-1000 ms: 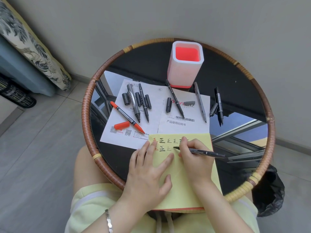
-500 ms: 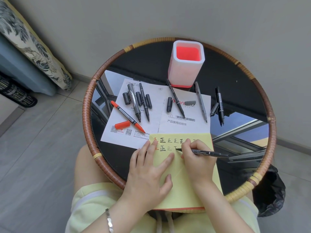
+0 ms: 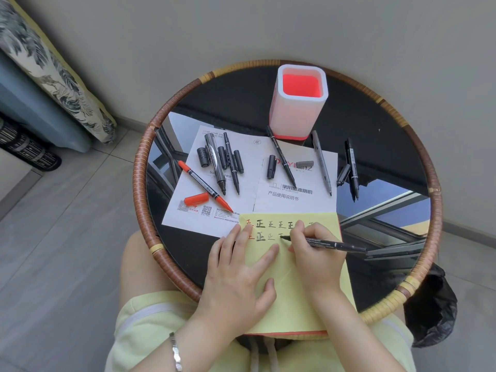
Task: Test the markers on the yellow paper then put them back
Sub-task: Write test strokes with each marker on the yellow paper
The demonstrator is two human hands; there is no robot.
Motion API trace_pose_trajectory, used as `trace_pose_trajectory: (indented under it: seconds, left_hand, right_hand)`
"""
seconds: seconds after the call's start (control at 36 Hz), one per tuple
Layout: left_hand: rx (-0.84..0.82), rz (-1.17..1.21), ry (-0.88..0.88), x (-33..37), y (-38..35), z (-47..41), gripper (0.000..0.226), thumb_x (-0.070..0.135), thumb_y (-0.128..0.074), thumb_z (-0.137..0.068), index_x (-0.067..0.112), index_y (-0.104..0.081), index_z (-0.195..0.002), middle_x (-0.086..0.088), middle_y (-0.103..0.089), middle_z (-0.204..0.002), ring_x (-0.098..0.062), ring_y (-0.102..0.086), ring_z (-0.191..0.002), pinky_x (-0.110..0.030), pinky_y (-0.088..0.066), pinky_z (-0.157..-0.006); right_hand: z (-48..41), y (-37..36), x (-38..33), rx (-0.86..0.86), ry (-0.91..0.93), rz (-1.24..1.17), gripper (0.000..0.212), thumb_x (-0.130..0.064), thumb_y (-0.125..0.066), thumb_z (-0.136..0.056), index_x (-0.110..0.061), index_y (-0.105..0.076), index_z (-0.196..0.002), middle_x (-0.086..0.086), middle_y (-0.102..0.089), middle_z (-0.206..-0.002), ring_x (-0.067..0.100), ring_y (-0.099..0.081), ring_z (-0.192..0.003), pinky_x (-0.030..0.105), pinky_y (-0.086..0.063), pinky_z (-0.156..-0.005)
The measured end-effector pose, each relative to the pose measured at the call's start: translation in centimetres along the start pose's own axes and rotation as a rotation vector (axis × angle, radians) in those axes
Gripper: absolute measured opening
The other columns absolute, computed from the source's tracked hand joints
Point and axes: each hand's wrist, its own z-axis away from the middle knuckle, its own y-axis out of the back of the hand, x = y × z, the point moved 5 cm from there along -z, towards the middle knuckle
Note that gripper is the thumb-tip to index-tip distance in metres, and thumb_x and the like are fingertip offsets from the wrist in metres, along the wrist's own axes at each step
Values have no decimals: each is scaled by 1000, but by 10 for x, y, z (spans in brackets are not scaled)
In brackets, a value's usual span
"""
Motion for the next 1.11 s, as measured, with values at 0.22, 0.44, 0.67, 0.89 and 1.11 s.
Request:
trace_pose_trajectory:
  seconds: [0.22, 0.44, 0.67, 0.89, 1.11]
  left_hand:
    - [-2, 3, 1, 0, 0, 0, 51, 43, -48, -70, 36, -59, -120, -17, -51, -132, -31, -36, -127, -43, -23, -103]
    - [5, 3, -4, 0, 0, 0, 51, 43, -49, -70, 36, -58, -120, -18, -52, -132, -31, -36, -127, -43, -25, -103]
    - [7, 8, -3, 0, 0, -1, 50, 43, -48, -70, 36, -59, -119, -18, -52, -132, -31, -36, -126, -43, -25, -102]
    - [0, 0, 0, 0, 0, 0, 50, 43, -47, -71, 35, -60, -118, -17, -51, -132, -31, -35, -127, -43, -24, -102]
    - [17, 9, -9, 0, 1, 1, 49, 43, -47, -71, 34, -60, -117, -18, -52, -131, -31, -35, -126, -43, -22, -103]
  right_hand:
    - [1, 0, -1, -2, -22, -12, 36, -17, -58, -76, -1, -45, -47, 20, -51, -45, 9, -42, -43, 14, -35, -48]
    - [3, 1, -2, 17, -29, 7, 36, -18, -58, -75, -8, -42, -44, 18, -51, -45, 12, -42, -43, 22, -37, -50]
    - [2, 6, -7, 96, -34, 15, 36, -20, -53, -72, -7, -38, -42, 21, -44, -42, 11, -36, -43, 20, -30, -47]
    - [-9, 14, -15, 29, -130, -153, 28, -20, -62, -85, -13, -51, -60, 1, -47, -52, 1, -45, -42, 9, -34, -46]
    - [-64, 6, -70, -403, -186, -104, 13, -16, -52, -91, -11, -63, -85, -2, -56, -65, 7, -51, -59, 19, -45, -62]
